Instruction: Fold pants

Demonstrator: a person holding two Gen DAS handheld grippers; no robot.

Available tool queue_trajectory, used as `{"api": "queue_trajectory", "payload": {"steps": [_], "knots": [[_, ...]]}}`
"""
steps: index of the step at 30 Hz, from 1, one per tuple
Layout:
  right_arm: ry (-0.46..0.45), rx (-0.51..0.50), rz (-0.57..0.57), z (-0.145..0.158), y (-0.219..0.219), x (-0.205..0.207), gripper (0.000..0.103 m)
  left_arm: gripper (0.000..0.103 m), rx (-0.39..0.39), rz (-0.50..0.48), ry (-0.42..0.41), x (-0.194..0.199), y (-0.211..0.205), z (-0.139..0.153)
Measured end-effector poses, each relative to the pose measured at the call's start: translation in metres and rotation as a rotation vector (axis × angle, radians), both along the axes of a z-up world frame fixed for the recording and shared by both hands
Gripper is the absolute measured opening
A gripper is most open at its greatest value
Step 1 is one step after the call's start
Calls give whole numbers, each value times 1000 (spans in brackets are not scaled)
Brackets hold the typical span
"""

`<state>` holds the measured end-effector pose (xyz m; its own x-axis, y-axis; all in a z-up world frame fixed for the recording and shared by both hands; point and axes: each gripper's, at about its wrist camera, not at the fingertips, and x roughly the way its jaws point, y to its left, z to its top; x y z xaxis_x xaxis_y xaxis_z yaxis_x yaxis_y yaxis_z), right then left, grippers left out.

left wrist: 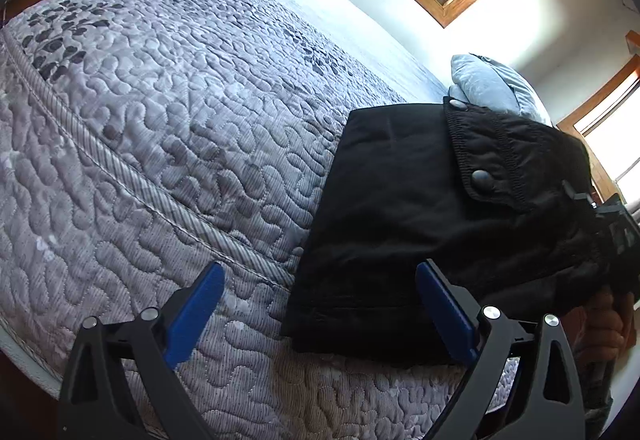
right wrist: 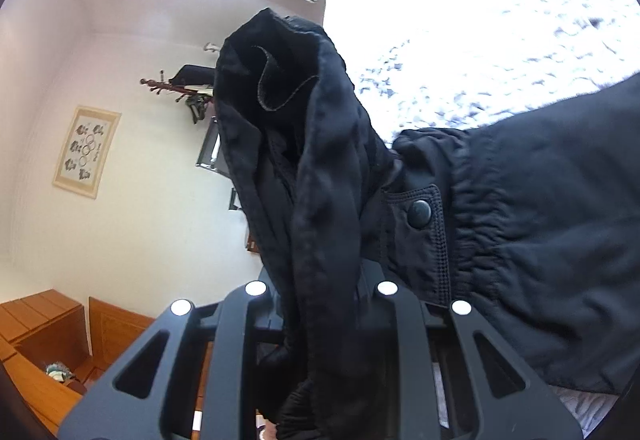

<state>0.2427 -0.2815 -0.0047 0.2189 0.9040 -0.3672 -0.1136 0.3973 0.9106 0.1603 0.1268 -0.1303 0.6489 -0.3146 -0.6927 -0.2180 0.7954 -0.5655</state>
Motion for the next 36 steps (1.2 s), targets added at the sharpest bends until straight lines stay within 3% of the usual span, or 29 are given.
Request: {"api": "queue_trajectory", "payload": {"steps": [11,18,31,36], "knots": [[-36,22,-35,41,-20,-10,19,99,-5,-38,-22,2,-15,11],[-47,11,-90,44,-64,-15,19,99,20,-98,-26,5,-38,16],[15,-2,-174,4,-132,-16,19,99,83,-185,-34,9,-72,22],[72,-21,-204,-26,-152,-14,20,99,99,-207,-37,11,-82,23]]}}
